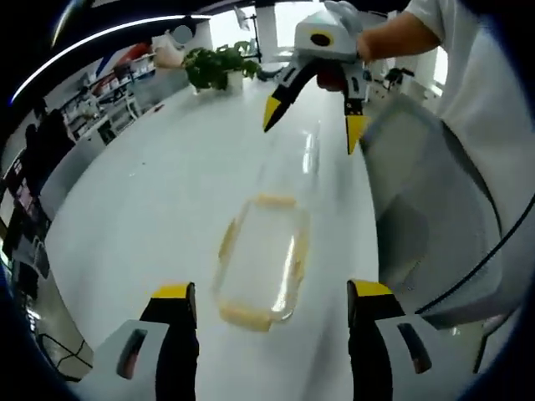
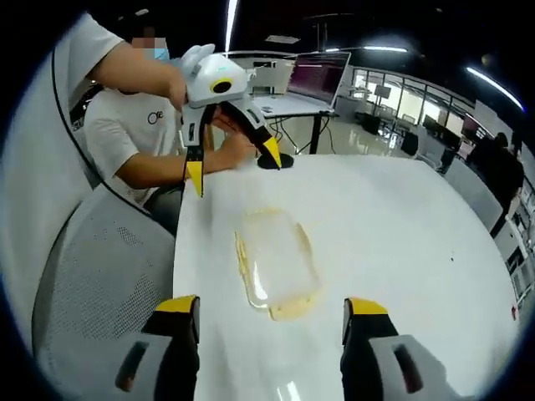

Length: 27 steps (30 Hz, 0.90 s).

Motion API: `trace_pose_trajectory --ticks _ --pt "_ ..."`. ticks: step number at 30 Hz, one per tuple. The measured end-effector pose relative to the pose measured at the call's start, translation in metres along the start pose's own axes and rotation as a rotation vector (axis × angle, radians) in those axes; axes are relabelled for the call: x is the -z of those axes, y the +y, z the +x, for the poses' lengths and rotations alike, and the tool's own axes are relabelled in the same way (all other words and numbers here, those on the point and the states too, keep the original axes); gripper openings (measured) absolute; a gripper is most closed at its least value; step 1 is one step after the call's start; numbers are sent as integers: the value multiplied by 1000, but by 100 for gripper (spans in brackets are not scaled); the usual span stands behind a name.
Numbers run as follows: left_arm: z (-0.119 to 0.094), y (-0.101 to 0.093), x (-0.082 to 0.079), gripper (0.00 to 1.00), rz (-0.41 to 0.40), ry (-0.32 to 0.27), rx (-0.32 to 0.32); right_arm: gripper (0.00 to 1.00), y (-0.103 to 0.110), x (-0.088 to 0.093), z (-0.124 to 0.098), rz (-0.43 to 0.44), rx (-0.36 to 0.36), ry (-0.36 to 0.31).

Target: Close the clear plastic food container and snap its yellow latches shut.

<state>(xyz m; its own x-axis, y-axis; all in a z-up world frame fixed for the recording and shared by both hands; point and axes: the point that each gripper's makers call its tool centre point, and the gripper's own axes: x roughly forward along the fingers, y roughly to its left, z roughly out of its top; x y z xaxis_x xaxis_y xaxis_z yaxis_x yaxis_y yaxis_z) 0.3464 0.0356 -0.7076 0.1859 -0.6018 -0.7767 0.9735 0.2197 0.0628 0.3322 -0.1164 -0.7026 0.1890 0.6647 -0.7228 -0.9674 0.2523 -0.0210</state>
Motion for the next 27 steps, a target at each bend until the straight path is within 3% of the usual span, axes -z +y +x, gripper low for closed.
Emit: trace_pose_trajectory --ticks 10,13,19,24,27 --pt "11 6 18 63 67 79 52 57 -7 14 21 -56 -47 73" --pt "15 12 29 62 76 110 55 59 -7 13 27 -41 -68 67" --pt "22 18 39 57 82 124 60 56 -12 16 37 -89 -78 97" --pt "30 23 48 51 154 153 69 54 -20 25 45 -110 -87 135" --pt "36 27 57 51 142 167 78 52 -22 28 51 -122 -99 149"
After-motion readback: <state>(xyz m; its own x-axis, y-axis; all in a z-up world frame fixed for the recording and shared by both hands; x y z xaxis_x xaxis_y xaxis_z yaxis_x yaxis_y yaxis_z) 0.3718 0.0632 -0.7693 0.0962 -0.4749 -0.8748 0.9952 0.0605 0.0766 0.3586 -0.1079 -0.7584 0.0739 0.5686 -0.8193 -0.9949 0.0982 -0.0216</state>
